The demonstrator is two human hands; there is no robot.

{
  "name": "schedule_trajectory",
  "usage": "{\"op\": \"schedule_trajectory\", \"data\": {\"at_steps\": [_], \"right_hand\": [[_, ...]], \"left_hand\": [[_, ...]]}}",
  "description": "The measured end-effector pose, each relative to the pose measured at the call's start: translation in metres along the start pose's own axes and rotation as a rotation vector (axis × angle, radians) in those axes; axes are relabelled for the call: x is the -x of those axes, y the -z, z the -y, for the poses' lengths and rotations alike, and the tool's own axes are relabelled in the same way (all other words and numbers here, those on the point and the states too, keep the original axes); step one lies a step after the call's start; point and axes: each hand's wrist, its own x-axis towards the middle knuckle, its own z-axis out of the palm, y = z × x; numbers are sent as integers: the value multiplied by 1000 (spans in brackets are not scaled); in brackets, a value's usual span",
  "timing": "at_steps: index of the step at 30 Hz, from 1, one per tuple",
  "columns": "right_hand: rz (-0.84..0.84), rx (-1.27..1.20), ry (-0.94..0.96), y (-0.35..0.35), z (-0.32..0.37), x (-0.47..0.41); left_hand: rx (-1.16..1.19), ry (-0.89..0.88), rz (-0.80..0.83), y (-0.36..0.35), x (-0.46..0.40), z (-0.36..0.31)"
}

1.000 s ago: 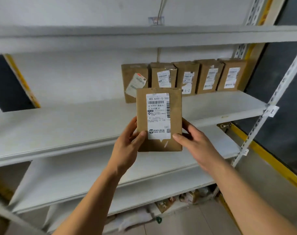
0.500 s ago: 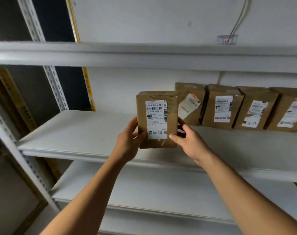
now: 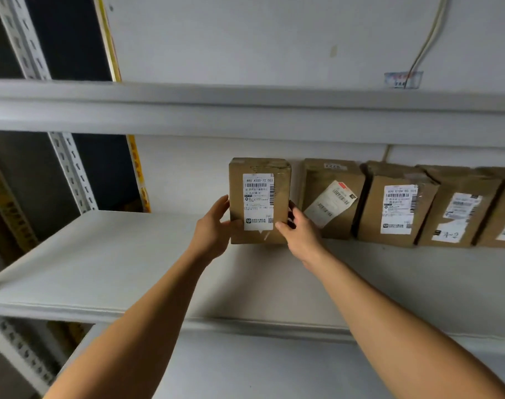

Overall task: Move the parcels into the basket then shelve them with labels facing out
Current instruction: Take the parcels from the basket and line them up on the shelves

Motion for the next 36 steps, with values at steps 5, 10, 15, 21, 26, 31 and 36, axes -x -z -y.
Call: {"op": "schedule_trajectory", "data": {"at_steps": [5, 10, 15, 21, 26, 31, 36], "right_hand": [[-112, 60, -104, -19, -13, -26], [-201, 119, -152, -25, -21, -45], [-235, 164, -179, -33, -24, -57], [-254, 152, -194, -37, -29, -61], [-187, 125, -207, -32, -25, -58], [-48, 5, -184, -13, -26, -39], [28, -38, -72, 22, -36, 0]], "left_hand": [[-18, 18, 85, -1, -39, 18], [-13, -5, 145, -14, -67, 31], [76, 14, 150, -22, -83, 44], [107, 38, 138, -26, -89, 57], [73, 63, 149, -28, -74, 38], [-9, 149, 113, -27, -45, 26], [-127, 162, -17, -30, 8, 12]]}}
